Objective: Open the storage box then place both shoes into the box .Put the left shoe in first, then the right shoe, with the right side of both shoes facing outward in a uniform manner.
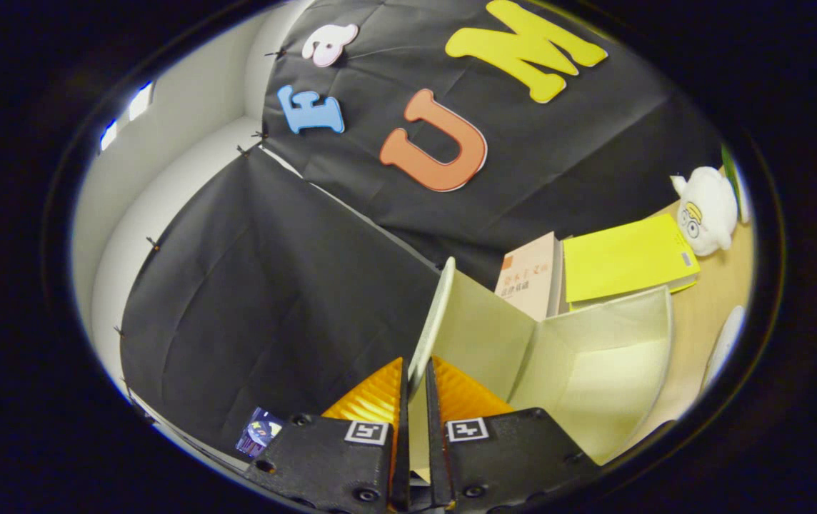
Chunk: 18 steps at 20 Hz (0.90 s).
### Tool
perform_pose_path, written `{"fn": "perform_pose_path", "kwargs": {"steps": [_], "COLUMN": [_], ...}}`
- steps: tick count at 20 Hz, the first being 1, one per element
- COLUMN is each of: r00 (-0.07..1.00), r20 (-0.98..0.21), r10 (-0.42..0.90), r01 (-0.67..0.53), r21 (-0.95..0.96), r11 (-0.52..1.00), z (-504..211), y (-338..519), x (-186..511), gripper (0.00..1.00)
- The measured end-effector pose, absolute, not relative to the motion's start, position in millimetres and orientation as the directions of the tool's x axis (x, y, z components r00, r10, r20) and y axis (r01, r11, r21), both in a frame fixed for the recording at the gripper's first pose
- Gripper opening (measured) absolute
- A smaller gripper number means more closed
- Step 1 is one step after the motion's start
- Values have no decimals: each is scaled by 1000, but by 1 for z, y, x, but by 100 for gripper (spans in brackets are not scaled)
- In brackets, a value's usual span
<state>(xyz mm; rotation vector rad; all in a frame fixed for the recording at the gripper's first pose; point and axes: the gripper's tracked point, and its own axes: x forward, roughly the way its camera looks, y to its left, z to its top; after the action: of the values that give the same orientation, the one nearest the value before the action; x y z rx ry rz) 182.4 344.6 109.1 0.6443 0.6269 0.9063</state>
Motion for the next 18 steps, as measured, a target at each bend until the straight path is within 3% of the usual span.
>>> {"fn": "perform_pose_path", "kwargs": {"steps": [3,8,18], "r00": [423,420,488], "r20": [-271,-366,-490], "r10": [865,831,722], "r01": [-500,-523,-520], "r21": [727,651,501], "r11": [472,551,691], "z": [100,84,51], "y": [388,421,361], "x": [172,151,146], "gripper": [23,99,100]}}
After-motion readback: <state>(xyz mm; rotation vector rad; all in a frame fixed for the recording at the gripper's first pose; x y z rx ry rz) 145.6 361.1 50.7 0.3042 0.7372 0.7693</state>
